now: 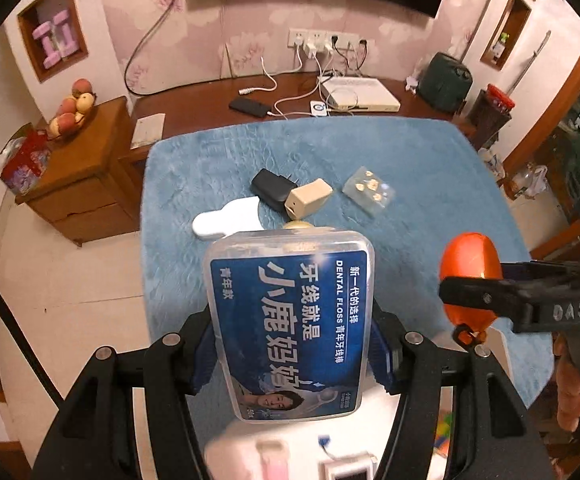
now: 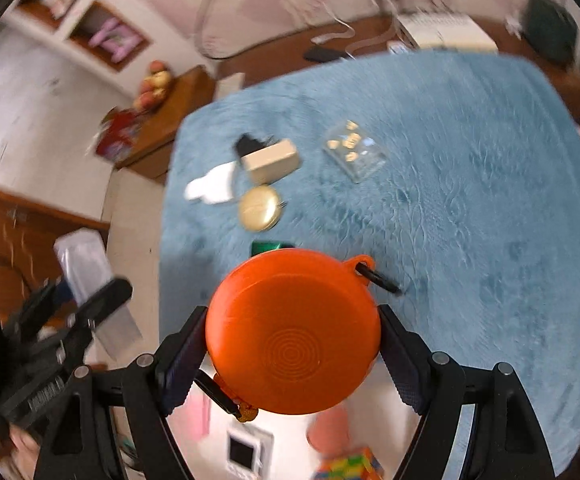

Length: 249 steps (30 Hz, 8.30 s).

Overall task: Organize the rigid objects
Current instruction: 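Carry the orange case into the tray with the right tool while the left tool carries the floss box, then open both tools and lift them away from the tray, then grasp the clear bear-print box with the right tool while the left tool grasps the white plastic piece, then place the bear-print box in the tray with the right tool while the left tool places the white piece, then move both tools back over the remaining objects on the blanket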

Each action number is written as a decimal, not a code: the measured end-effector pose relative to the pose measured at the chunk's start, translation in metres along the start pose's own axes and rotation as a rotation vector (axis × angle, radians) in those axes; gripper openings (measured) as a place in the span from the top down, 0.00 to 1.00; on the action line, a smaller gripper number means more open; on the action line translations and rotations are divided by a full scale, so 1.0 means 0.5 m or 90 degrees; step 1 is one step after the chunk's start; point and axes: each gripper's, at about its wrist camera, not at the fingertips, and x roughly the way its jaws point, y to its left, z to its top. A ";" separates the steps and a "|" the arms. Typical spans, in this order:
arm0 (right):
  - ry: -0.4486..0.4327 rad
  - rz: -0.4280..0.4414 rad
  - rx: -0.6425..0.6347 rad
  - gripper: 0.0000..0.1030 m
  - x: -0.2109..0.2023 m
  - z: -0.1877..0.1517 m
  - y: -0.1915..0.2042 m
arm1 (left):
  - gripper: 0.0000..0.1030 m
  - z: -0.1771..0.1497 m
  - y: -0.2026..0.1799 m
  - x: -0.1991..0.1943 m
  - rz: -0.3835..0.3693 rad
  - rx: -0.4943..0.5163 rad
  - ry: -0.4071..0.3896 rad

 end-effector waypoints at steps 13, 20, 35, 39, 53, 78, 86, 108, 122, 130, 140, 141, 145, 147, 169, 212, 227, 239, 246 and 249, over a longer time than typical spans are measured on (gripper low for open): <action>0.065 0.017 -0.180 0.21 0.036 -0.184 0.062 | 0.37 -0.193 -0.012 -0.030 0.024 -0.057 0.082; 0.067 0.008 -0.261 0.21 0.137 -0.205 0.072 | 0.37 -0.264 -0.020 0.038 0.052 -0.094 0.134; 0.071 -0.082 -0.378 0.21 0.253 -0.227 0.092 | 0.37 -0.262 -0.013 0.091 0.085 -0.106 0.114; 0.113 -0.096 -0.352 0.21 0.247 -0.239 0.069 | 0.37 -0.259 -0.015 0.107 0.069 -0.103 0.122; 0.070 -0.070 -0.319 0.20 0.132 -0.246 0.034 | 0.05 -0.241 -0.063 0.101 0.052 -0.064 0.124; -0.047 -0.015 -0.252 0.20 -0.043 -0.142 0.057 | 0.05 -0.096 -0.053 -0.073 0.040 -0.052 -0.018; -0.050 -0.047 -0.202 0.20 -0.026 -0.053 0.028 | 0.05 -0.037 -0.005 -0.033 0.033 -0.003 0.027; 0.019 -0.161 -0.215 0.20 0.224 0.274 -0.056 | 0.05 0.127 0.070 0.322 0.110 0.289 0.177; 0.050 -0.175 -0.220 0.20 0.332 0.294 -0.076 | 0.04 0.158 0.094 0.438 0.116 0.370 0.211; 0.035 -0.170 -0.227 0.28 0.333 0.302 -0.071 | 0.08 0.180 0.120 0.455 0.046 0.274 0.230; 0.016 -0.180 -0.227 0.50 0.315 0.294 -0.076 | 0.43 0.154 0.065 0.412 0.073 0.267 0.162; 0.014 -0.180 -0.226 0.50 0.312 0.292 -0.076 | 0.43 0.149 0.055 0.408 0.086 0.270 0.157; 0.004 -0.178 -0.228 0.50 0.292 0.277 -0.068 | 0.43 0.135 0.039 0.378 0.130 0.258 0.133; -0.008 -0.175 -0.234 0.50 0.270 0.267 -0.056 | 0.43 0.133 0.040 0.351 0.133 0.238 0.121; -0.141 -0.002 -0.265 0.50 -0.096 0.042 0.082 | 0.43 0.033 -0.042 -0.009 0.098 0.101 0.023; 0.134 -0.053 -0.522 0.31 0.104 -0.382 0.078 | 0.42 -0.424 -0.135 0.106 0.085 -0.082 0.232; 0.086 -0.054 -0.515 0.31 0.070 -0.367 0.080 | 0.19 -0.409 -0.117 0.079 0.078 -0.107 0.200; 0.045 -0.056 -0.486 0.31 0.048 -0.339 0.064 | 0.18 -0.347 -0.135 0.042 0.074 -0.089 0.152; 0.033 -0.063 -0.473 0.31 0.042 -0.323 0.056 | 0.18 -0.298 -0.138 0.014 0.069 -0.090 0.121; 0.031 -0.065 -0.466 0.31 0.042 -0.316 0.052 | 0.18 -0.281 -0.133 0.004 0.069 -0.091 0.110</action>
